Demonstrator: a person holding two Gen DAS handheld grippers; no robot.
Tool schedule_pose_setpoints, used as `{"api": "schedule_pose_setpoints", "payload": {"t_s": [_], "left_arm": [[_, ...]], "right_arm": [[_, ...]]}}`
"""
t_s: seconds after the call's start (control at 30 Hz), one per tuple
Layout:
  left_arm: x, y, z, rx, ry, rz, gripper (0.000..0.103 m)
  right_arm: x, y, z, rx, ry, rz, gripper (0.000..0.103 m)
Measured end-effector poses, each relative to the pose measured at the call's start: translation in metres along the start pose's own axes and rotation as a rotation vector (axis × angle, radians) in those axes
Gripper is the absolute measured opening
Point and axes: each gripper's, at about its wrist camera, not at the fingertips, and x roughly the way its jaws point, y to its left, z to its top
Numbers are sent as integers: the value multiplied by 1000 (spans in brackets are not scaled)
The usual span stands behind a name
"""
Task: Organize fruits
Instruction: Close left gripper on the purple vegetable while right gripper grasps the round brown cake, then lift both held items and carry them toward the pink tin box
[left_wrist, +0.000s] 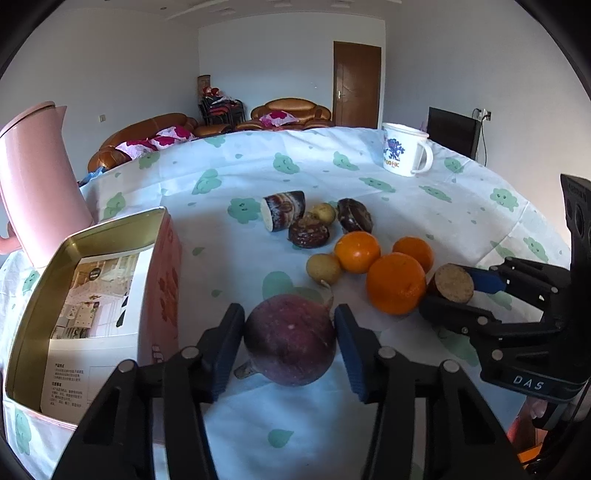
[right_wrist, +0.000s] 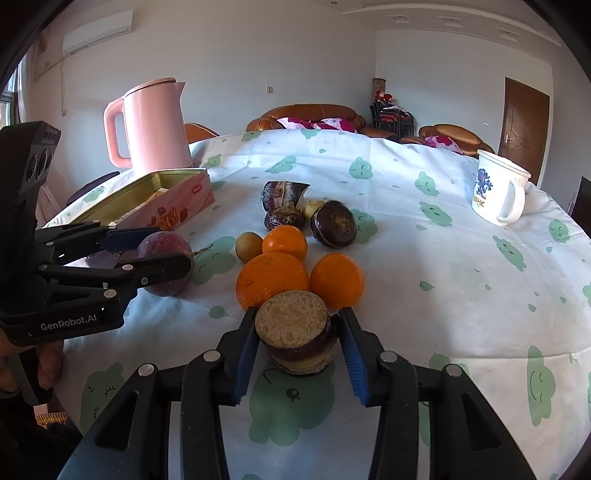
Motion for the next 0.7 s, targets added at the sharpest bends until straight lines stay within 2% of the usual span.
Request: {"api": "schedule_pose_setpoints", "payload": {"t_s": [0.4, 0.7], "left_arm": [[-1, -1, -1, 14, -9, -3, 51], [-11, 3, -3, -8, -62, -33, 51]], "right_arm": [[-4, 0, -1, 2, -28, 4, 45], [-8, -1, -2, 2, -57, 6, 45]]}}
